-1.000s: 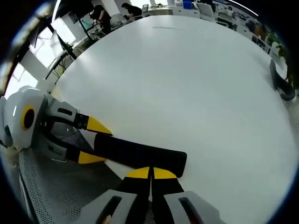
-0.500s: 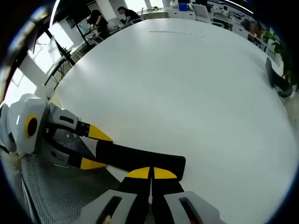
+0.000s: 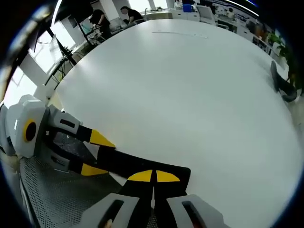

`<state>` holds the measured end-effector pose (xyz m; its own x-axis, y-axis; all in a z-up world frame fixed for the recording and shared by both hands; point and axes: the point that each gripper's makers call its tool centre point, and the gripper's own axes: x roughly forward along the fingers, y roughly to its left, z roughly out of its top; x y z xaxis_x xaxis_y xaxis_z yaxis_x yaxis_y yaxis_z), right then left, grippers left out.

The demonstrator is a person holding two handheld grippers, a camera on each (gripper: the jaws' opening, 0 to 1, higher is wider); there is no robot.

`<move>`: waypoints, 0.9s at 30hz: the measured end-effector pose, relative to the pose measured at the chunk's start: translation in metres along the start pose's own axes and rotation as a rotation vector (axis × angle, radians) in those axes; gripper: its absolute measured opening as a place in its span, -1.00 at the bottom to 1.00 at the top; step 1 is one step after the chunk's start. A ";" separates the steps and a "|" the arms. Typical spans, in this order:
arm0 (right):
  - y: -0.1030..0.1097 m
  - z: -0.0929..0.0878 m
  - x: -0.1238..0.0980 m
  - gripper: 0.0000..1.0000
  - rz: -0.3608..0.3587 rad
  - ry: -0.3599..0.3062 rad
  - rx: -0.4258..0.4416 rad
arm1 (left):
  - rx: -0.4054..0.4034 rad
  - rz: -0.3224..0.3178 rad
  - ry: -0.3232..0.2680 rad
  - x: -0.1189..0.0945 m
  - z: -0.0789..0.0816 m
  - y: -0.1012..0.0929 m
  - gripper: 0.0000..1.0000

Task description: Press the specified remote control buttons in sequence, fully releasing each button before pressing the next.

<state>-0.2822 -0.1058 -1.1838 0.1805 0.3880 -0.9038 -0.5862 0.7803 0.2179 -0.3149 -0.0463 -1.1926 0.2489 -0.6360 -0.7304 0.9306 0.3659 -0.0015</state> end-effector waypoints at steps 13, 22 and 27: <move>0.000 -0.001 0.002 -1.00 0.013 0.000 0.003 | -0.007 0.007 -0.007 0.000 0.001 0.002 -0.50; 0.001 0.000 0.003 -1.00 0.013 -0.008 -0.012 | -0.008 0.009 -0.007 0.000 0.000 0.003 -0.50; 0.001 -0.001 0.003 -1.00 0.017 -0.013 -0.001 | -0.008 0.010 -0.007 0.000 0.000 0.002 -0.50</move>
<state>-0.2829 -0.1042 -1.1861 0.1809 0.4074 -0.8952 -0.5901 0.7731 0.2326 -0.3129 -0.0450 -1.1926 0.2603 -0.6367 -0.7258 0.9257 0.3782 0.0002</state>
